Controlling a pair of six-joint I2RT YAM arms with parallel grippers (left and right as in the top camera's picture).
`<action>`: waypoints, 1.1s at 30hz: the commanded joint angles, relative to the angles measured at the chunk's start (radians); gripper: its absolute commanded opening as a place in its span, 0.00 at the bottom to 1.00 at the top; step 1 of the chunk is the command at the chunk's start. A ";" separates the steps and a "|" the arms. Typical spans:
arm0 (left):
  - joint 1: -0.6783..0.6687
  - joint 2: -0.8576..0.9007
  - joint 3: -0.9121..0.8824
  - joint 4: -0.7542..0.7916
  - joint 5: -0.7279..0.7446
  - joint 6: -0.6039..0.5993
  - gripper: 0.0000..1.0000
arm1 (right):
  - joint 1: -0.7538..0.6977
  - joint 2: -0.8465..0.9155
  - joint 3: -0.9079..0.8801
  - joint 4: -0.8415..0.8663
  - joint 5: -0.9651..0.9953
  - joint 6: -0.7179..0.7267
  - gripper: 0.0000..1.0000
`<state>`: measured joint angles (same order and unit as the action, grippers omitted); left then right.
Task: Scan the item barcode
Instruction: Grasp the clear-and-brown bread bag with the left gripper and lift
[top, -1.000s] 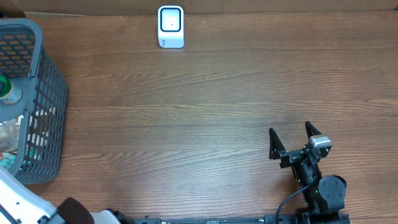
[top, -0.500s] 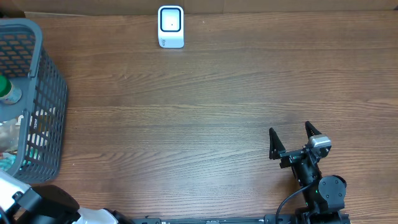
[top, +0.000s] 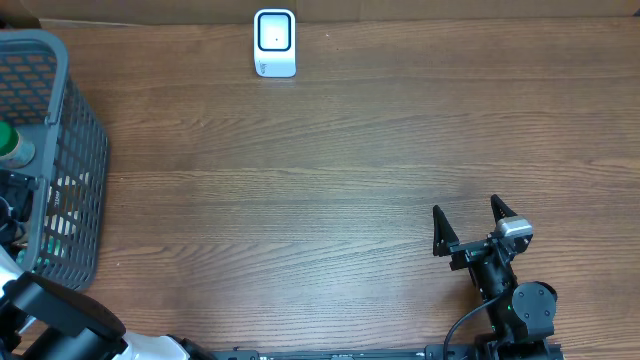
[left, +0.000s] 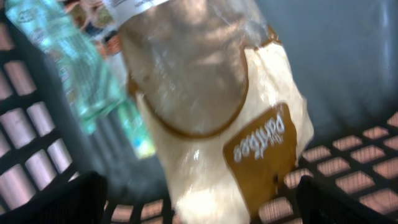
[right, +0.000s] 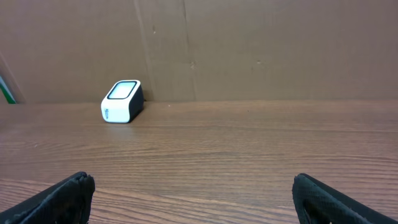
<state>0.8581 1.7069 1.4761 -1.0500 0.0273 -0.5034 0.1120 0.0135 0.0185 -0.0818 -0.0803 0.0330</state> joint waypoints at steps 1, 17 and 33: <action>-0.003 0.006 -0.073 0.069 0.026 -0.021 0.99 | -0.001 -0.011 -0.010 0.005 -0.003 -0.004 1.00; -0.043 0.093 -0.186 0.272 0.023 -0.029 0.94 | -0.001 -0.011 -0.010 0.005 -0.003 -0.004 1.00; -0.045 0.129 -0.056 0.183 0.061 -0.028 0.04 | -0.001 -0.011 -0.010 0.005 -0.003 -0.004 1.00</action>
<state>0.8192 1.8317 1.3502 -0.8398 0.0734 -0.5247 0.1120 0.0135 0.0185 -0.0814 -0.0811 0.0334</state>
